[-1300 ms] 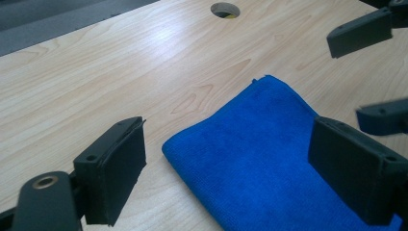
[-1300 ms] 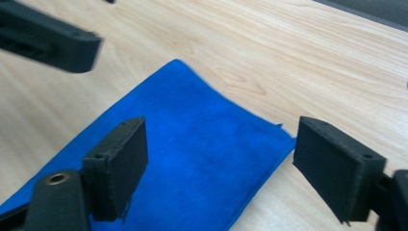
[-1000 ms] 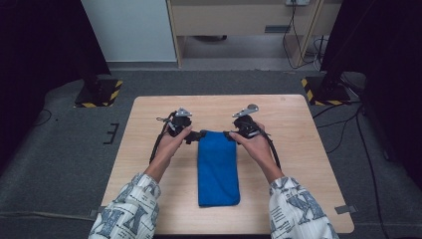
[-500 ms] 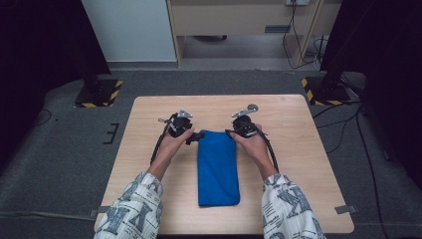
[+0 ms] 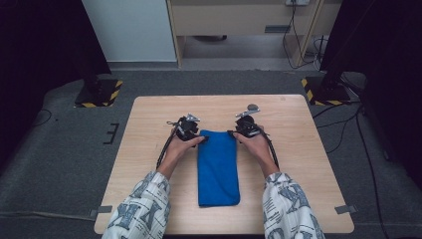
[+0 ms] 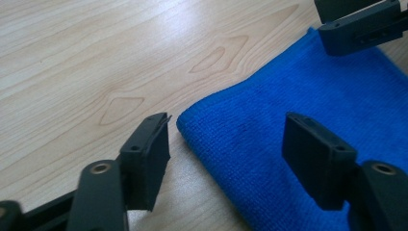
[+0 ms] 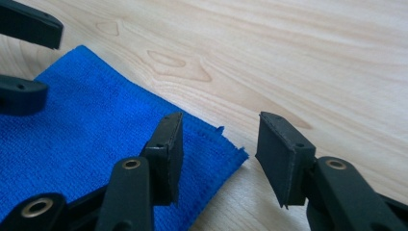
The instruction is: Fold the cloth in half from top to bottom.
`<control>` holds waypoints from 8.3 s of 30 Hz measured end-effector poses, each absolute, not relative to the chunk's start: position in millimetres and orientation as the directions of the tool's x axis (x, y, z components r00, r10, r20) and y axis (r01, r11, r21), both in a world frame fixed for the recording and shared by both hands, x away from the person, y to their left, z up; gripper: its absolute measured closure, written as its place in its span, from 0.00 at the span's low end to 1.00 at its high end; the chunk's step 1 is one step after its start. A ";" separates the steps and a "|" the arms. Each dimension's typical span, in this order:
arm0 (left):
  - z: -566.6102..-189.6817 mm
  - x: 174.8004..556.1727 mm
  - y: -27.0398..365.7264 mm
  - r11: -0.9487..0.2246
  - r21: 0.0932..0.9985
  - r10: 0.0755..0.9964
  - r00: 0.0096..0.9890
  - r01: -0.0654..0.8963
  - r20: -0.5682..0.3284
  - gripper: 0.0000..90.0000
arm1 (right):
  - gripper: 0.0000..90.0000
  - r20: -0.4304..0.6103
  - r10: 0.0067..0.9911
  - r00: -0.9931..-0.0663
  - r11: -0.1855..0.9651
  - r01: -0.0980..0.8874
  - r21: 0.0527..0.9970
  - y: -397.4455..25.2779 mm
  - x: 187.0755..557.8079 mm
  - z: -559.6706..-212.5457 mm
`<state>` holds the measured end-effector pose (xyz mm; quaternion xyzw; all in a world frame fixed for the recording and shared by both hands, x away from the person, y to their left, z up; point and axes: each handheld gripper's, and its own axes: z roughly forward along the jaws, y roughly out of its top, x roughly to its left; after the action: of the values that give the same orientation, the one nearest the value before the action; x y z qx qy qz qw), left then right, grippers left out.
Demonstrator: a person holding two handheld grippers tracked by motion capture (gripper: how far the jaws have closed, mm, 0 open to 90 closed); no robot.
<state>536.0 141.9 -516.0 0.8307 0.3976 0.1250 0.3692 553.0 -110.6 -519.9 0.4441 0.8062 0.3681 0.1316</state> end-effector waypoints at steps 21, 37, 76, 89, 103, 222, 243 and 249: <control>-526.6 540.3 140.8 -0.403 0.695 0.773 0.628 0.595 -0.089 0.77 | 0.93 0.098 0.781 -0.616 0.397 0.612 0.684 -89.7 554.6 -526.9; -511.1 533.3 132.3 -0.394 0.720 0.766 0.637 0.571 -0.087 0.96 | 0.97 0.113 0.775 -0.622 0.371 0.592 0.715 -101.3 544.7 -515.8; -465.9 522.9 136.1 -0.349 0.798 0.761 0.646 0.492 -0.065 0.96 | 0.97 0.090 0.770 -0.632 0.335 0.520 0.786 -107.7 537.9 -469.4; -455.6 522.4 136.7 -0.348 0.813 0.759 0.649 0.467 -0.049 0.96 | 0.97 0.091 0.774 -0.626 0.317 0.508 0.801 -106.6 537.4 -461.6; -451.2 520.4 137.3 -0.345 0.819 0.760 0.649 0.458 -0.043 0.96 | 0.97 0.080 0.773 -0.629 0.313 0.489 0.814 -105.2 536.4 -452.7; -470.8 396.5 153.8 -0.399 0.829 0.595 0.798 0.391 -0.090 0.92 | 0.92 0.107 0.586 -0.804 0.385 0.392 0.835 -126.1 406.6 -476.9; -490.4 370.7 158.0 -0.411 0.810 0.560 0.817 0.418 -0.138 0.86 | 0.87 0.118 0.566 -0.816 0.423 0.410 0.808 -125.0 384.0 -491.3; -494.1 365.5 160.9 -0.418 0.804 0.556 0.819 0.423 -0.142 0.86 | 0.84 0.124 0.557 -0.821 0.430 0.413 0.803 -125.8 378.2 -493.8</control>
<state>365.5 160.9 -494.1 0.8389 0.2920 0.0734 0.4535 378.2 -125.8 -493.8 0.2882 0.8418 0.4493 0.0801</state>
